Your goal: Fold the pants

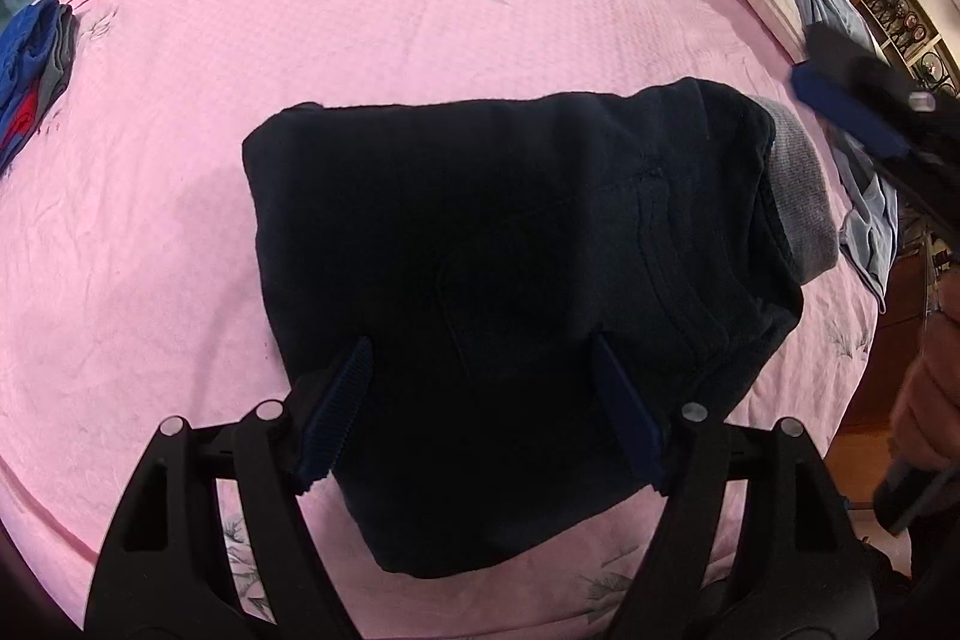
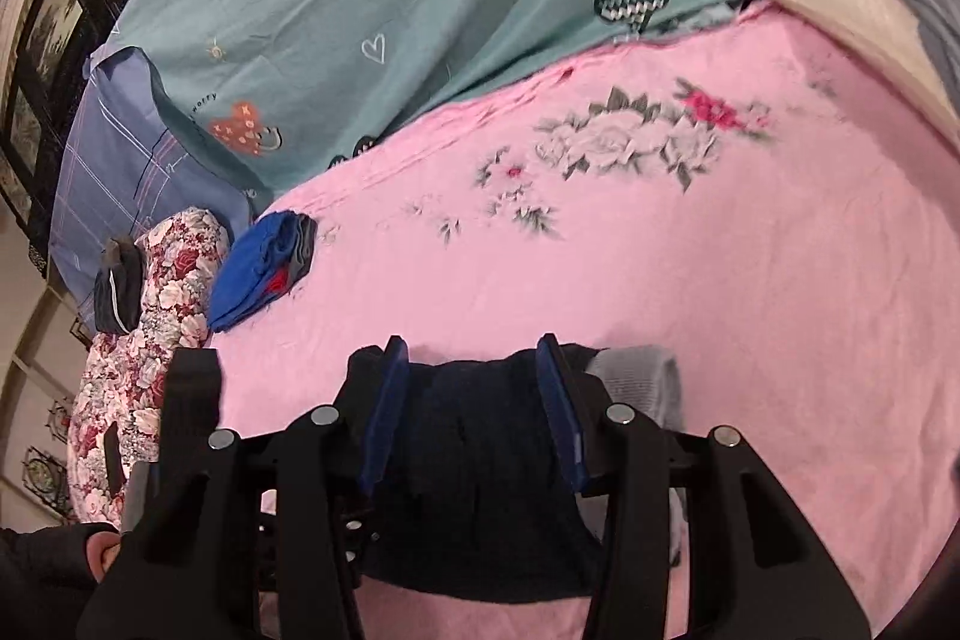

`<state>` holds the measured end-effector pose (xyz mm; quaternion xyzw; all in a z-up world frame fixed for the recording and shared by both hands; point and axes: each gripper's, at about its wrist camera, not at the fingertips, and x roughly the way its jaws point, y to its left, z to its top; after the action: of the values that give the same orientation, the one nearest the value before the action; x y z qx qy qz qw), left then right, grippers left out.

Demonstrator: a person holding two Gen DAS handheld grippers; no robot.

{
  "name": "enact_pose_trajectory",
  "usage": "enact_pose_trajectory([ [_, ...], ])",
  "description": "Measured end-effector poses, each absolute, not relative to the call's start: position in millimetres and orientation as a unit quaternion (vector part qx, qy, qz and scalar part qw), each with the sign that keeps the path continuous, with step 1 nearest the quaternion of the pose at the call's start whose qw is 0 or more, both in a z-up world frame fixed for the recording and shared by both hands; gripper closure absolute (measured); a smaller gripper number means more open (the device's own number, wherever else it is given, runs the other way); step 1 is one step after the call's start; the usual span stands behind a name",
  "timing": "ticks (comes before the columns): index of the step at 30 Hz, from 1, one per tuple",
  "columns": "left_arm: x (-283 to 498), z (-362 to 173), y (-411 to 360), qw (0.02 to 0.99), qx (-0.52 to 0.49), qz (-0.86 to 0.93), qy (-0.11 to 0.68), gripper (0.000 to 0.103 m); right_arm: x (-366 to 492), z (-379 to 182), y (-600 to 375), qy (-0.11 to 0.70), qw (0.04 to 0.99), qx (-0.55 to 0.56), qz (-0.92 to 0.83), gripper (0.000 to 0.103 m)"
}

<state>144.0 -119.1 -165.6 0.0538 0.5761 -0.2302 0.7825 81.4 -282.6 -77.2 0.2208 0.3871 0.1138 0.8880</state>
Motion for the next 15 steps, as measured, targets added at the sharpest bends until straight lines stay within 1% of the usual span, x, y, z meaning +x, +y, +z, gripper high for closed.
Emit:
enact_pose_trajectory([
  [1, 144, -166, -119, 0.782, 0.054, -0.23, 0.577, 0.024, 87, -90, -290, 0.4, 0.882, 0.228, 0.103, 0.058],
  [3, 145, -170, -118, 0.779, 0.053, -0.232, 0.58, 0.019, 96, -127, -311, 0.435, 0.868, 0.232, 0.062, 0.06],
  [4, 144, -172, -116, 0.776, 0.052, -0.233, 0.583, 0.018, 97, -140, -318, 0.443, 0.865, 0.23, 0.054, 0.058],
  [6, 144, -177, -114, 0.772, 0.048, -0.235, 0.589, 0.015, 97, -166, -332, 0.454, 0.849, 0.264, 0.064, 0.041],
  [7, 144, -180, -112, 0.77, 0.045, -0.236, 0.591, 0.014, 96, -172, -334, 0.453, 0.846, 0.274, 0.068, 0.04],
  [11, 149, -177, -102, 0.767, 0.029, -0.241, 0.594, 0.015, 98, -172, -332, 0.448, 0.846, 0.281, 0.066, 0.04],
  [13, 149, -167, -91, 0.777, 0.025, -0.235, 0.583, 0.015, 96, -158, -333, 0.448, 0.845, 0.285, 0.066, 0.04],
  [15, 148, -155, -73, 0.792, 0.015, -0.22, 0.57, 0.015, 86, -130, -332, 0.43, 0.858, 0.27, 0.073, 0.04],
])
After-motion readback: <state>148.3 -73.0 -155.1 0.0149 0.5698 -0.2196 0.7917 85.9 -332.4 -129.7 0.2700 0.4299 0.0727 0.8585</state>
